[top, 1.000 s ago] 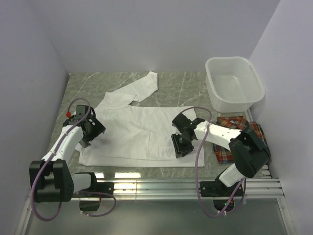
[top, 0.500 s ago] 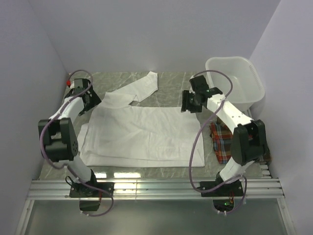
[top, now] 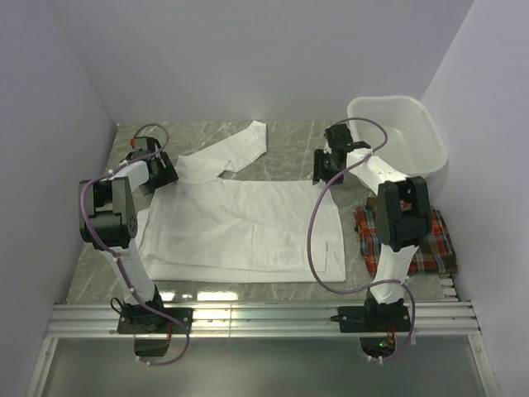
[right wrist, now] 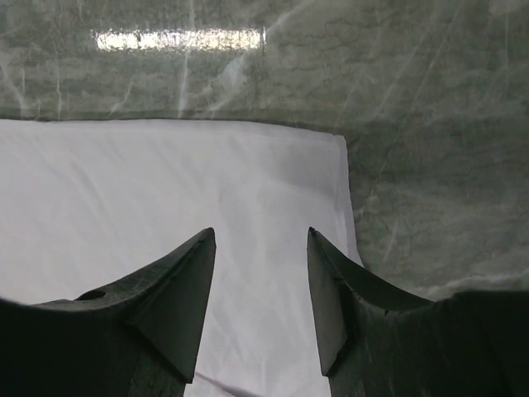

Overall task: Fold and stack the long sleeve shirts
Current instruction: Fold the shirt

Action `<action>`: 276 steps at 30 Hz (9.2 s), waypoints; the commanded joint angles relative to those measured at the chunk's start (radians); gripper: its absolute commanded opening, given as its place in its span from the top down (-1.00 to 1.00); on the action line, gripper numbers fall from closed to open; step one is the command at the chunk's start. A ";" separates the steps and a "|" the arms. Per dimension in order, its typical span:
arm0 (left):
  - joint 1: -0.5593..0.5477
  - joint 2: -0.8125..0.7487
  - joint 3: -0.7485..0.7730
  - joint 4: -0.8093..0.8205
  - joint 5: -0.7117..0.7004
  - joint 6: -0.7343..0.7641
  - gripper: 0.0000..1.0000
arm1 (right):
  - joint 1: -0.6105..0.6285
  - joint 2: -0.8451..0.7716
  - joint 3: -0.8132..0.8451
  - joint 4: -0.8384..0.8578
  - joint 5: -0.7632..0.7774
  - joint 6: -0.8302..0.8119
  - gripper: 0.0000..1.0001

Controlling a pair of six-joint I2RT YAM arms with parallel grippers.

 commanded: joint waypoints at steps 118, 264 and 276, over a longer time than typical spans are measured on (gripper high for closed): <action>-0.009 -0.423 -0.287 0.178 0.013 -0.029 0.99 | 0.049 -0.249 -0.312 0.272 0.195 -0.245 1.00; -0.119 -0.701 -0.783 0.066 -0.045 -0.537 -0.69 | -0.213 -0.278 -0.689 0.674 -0.182 0.646 0.20; -0.115 -0.712 -0.767 0.043 -0.056 -0.535 -0.69 | -0.287 -0.321 -0.574 0.556 -0.108 0.525 0.55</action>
